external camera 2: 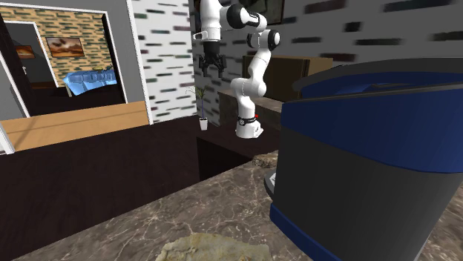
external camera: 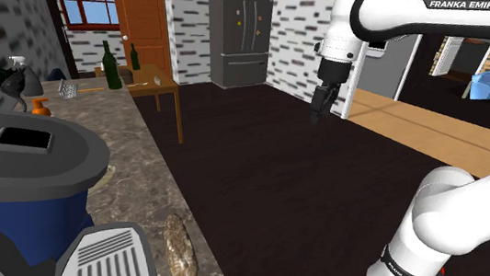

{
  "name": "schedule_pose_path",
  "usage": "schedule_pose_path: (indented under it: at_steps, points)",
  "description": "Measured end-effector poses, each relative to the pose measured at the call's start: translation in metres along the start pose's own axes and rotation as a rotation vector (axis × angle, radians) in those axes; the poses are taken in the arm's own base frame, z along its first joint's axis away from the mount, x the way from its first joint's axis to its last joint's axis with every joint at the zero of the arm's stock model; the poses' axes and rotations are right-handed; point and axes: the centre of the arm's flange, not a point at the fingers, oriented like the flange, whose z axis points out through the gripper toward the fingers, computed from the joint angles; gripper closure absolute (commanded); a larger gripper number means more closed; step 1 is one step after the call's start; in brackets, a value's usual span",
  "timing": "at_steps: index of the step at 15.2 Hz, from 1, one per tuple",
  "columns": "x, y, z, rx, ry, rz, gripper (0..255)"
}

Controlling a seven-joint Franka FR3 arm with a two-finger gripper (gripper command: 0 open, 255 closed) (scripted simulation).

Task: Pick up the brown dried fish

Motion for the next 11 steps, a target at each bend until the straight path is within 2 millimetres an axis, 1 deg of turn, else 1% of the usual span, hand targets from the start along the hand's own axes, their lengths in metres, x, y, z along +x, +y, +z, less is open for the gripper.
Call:
schedule_pose_path:
  at_steps: [1,2,4,7,9,11]
  points:
    - [0.000,0.000,0.000,0.000,0.000,0.000,0]
    - [0.002,-0.006,0.002,-0.003,0.002,0.001,0]
    - [0.004,-0.027,0.010,-0.013,0.009,0.007,0]
    - [0.011,-0.062,0.033,-0.031,0.021,0.019,0]
    - [0.013,-0.084,0.042,-0.044,0.031,0.028,0]
    - [0.019,-0.111,0.055,-0.057,0.039,0.036,0]
